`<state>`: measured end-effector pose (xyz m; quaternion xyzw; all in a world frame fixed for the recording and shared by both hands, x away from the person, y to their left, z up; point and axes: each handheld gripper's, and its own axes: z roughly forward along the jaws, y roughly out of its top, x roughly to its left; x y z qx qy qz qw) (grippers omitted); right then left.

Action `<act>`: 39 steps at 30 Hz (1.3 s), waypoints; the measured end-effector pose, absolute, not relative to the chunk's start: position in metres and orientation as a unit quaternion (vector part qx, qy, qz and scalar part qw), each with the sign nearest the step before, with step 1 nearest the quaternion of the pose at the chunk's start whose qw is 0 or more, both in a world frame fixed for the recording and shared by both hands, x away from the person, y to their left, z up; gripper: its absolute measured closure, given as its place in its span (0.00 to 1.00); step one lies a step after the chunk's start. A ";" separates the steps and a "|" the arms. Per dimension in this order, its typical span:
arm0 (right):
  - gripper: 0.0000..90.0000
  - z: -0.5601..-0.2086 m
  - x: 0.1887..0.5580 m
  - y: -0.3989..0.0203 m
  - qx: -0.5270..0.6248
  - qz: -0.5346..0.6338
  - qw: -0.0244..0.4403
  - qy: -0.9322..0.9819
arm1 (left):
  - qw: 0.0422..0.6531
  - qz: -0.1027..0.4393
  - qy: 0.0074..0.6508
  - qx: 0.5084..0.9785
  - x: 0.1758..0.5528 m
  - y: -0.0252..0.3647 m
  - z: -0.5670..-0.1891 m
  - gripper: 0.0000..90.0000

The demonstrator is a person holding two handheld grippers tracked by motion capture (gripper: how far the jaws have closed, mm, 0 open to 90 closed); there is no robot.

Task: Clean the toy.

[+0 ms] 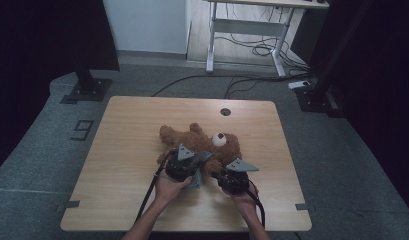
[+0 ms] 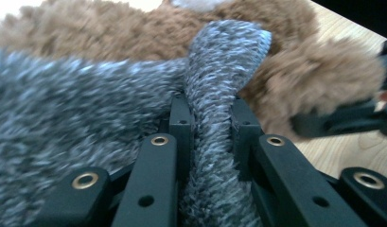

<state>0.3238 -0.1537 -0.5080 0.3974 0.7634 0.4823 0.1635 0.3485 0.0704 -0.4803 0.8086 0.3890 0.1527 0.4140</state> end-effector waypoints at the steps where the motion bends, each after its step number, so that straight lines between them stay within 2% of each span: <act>1: 0.84 -0.508 0.324 -0.155 0.398 0.483 0.163 0.762 | 0.417 0.152 0.392 0.806 0.348 0.075 -0.481 0.84; 3: 0.84 -0.509 0.324 -0.156 0.400 0.483 0.163 0.762 | 0.419 0.151 0.394 0.804 0.346 0.079 -0.482 0.84; 10: 0.84 -0.511 0.324 -0.160 0.402 0.479 0.161 0.764 | 0.434 0.164 0.436 0.771 0.334 0.140 -0.482 0.84; 16: 0.84 -0.511 0.324 -0.158 0.400 0.479 0.163 0.764 | 0.433 0.177 0.450 0.761 0.332 0.158 -0.478 0.84; 25: 0.84 -0.511 0.323 -0.158 0.399 0.478 0.162 0.765 | 0.440 0.179 0.412 0.778 0.332 0.117 -0.461 0.84; 26: 0.84 -0.511 0.323 -0.158 0.399 0.479 0.161 0.765 | 0.441 0.182 0.397 0.784 0.334 0.100 -0.456 0.84; 32: 0.84 -0.511 0.323 -0.158 0.399 0.479 0.160 0.765 | 0.441 0.181 0.368 0.798 0.339 0.053 -0.452 0.84; 36: 0.84 -0.511 0.323 -0.159 0.400 0.479 0.160 0.765 | 0.410 0.191 0.371 0.811 0.345 0.039 -0.462 0.84; 39: 0.84 -0.512 0.323 -0.160 0.401 0.481 0.161 0.763 | 0.401 0.185 0.390 0.808 0.350 0.048 -0.473 0.84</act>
